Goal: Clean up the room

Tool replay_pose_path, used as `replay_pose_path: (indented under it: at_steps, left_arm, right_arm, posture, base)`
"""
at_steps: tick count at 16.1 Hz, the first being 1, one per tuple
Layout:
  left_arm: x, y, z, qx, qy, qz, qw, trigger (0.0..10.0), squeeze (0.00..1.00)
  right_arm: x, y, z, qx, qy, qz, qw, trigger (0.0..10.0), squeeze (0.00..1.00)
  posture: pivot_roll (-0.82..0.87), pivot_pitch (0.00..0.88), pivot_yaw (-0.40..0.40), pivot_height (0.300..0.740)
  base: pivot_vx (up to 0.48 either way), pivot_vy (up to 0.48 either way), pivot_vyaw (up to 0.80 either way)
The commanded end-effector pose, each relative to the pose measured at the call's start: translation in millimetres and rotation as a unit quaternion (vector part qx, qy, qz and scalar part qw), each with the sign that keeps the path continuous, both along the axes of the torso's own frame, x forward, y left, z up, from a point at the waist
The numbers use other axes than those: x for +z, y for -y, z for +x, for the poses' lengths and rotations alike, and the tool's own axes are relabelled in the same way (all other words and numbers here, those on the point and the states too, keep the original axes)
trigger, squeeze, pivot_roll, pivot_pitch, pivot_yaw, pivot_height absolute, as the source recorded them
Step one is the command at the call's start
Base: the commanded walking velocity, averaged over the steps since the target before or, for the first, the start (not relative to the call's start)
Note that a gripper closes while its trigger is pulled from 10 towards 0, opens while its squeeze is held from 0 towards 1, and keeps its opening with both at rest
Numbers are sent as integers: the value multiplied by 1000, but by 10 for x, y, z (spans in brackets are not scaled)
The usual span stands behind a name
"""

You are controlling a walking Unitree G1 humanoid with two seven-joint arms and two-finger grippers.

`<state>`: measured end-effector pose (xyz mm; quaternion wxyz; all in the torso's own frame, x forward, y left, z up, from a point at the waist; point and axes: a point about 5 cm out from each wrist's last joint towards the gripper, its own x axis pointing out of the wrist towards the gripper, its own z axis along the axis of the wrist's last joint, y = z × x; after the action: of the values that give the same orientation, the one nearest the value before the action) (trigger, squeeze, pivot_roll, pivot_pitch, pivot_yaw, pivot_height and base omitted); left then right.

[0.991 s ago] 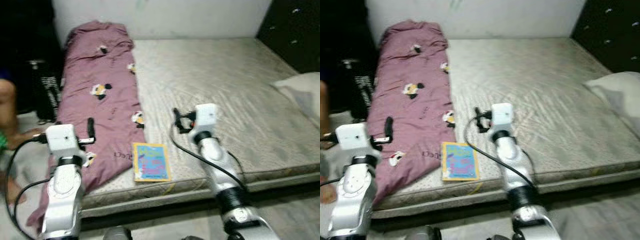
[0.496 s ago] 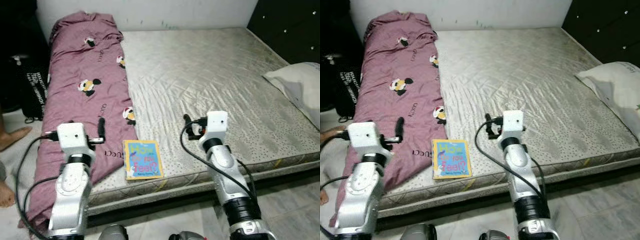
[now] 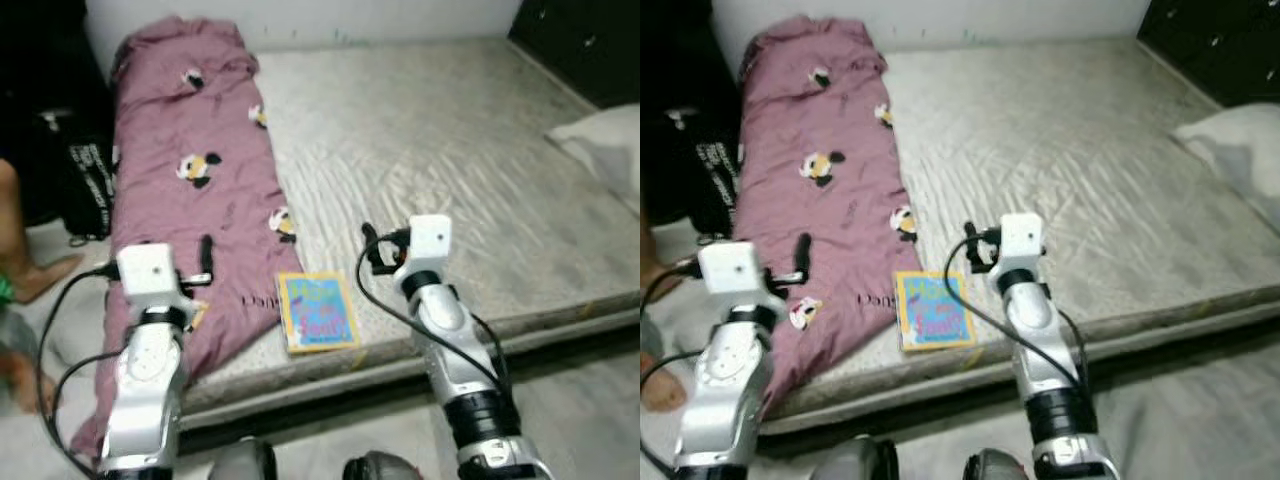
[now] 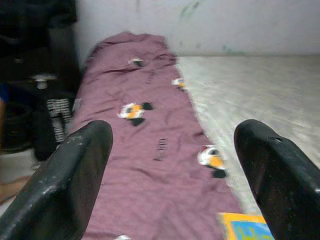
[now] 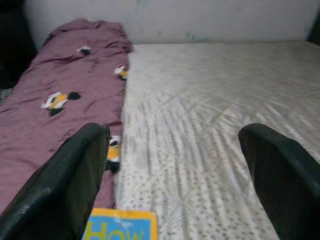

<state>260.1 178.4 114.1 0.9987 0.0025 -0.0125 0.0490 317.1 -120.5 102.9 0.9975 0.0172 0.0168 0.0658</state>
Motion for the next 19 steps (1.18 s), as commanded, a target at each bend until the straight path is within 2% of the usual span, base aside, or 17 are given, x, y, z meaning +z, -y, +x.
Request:
replay_pose_path:
  at_steps: [1, 9, 14, 17, 19]
  left_arm:
    - [21, -21, 12, 0, 4, 7, 1000, 10000, 0]
    - [36, -7, 51, -2, 4, 11, 1000, 10000, 0]
    - [46, 25, 67, -4, 5, 8, 1000, 10000, 0]
    - [72, 105, 95, -14, 10, 5, 1000, 10000, 0]
    - [64, 103, 98, -9, 9, 9, 1000, 10000, 0]
  right_arm:
    - [55, 3, 22, -1, 6, 6, 1000, 10000, 0]
    - [71, -13, 35, 2, 12, 0, 1000, 10000, 0]
    - [77, -28, 47, 5, 12, 1, 1000, 10000, 0]
    - [65, -49, 35, 8, 12, 1, 1000, 10000, 0]
    - [73, -54, 34, 10, 16, -1, 1000, 10000, 0]
  posture:
    - [-46, 91, -24, 740]
    - [-48, 88, -18, 740]
    - [-46, 86, -19, 690]
    - [-43, 82, -18, 650]
    - [-44, 79, -19, 640]
  base:
    - [0, 0, -406]
    - [0, 0, -55]
    - [0, 0, 0]
    - [0, 0, 0]
    - [0, 0, 0]
